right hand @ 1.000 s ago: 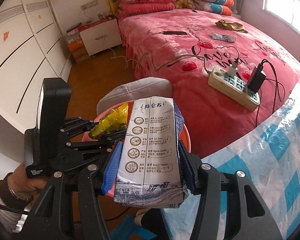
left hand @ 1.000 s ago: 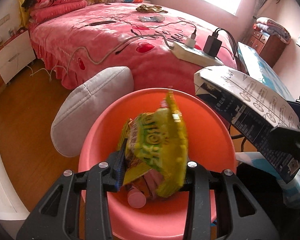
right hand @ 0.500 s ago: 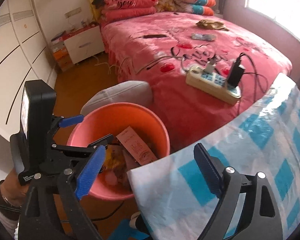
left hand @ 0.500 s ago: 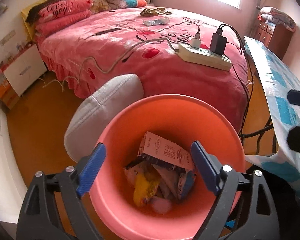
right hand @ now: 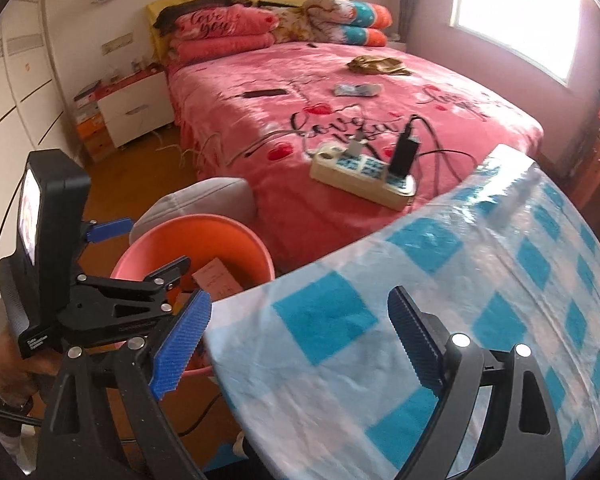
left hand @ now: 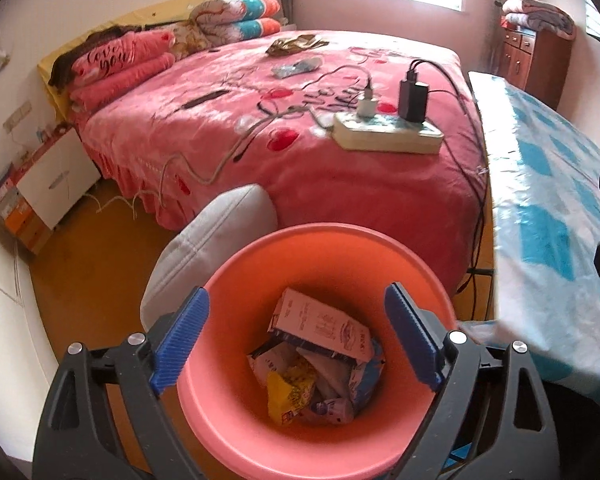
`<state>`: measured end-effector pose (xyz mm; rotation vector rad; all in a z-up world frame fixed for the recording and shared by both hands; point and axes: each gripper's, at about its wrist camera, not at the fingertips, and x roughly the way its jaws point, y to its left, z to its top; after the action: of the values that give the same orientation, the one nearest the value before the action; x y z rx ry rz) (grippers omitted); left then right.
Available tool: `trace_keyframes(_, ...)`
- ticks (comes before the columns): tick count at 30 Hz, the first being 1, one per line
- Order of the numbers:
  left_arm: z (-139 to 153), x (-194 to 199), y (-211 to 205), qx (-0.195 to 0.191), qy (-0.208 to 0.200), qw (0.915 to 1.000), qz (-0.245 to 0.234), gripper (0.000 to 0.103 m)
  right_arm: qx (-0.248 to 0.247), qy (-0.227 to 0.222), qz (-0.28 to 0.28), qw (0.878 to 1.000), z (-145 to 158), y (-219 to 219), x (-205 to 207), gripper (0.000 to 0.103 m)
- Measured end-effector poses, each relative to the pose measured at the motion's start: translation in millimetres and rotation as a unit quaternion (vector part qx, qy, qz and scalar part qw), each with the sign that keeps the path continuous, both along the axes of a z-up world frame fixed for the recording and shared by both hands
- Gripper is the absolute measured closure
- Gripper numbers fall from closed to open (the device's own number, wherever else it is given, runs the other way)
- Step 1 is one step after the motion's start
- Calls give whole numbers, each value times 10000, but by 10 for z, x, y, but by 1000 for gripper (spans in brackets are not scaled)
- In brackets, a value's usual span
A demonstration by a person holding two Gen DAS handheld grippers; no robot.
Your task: Collect trash
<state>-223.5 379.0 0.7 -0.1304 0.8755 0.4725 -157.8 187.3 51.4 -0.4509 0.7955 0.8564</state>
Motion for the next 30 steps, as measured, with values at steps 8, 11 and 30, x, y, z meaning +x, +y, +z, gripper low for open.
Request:
trace_keyframes(8,200,111,-239,139,-213,9994,-227,9,185,-135,-383,9990,130,-369,46,13)
trace_keyframes(11,278,152,-351,206,-309,9987,-336,8,249,-177,-525,9982,172,-496,57,13)
trace_keyframes(30,651,464,-1167,423,-644,9900,-1178,7,573,-954,-1391,9840,509,-1373,-2,13)
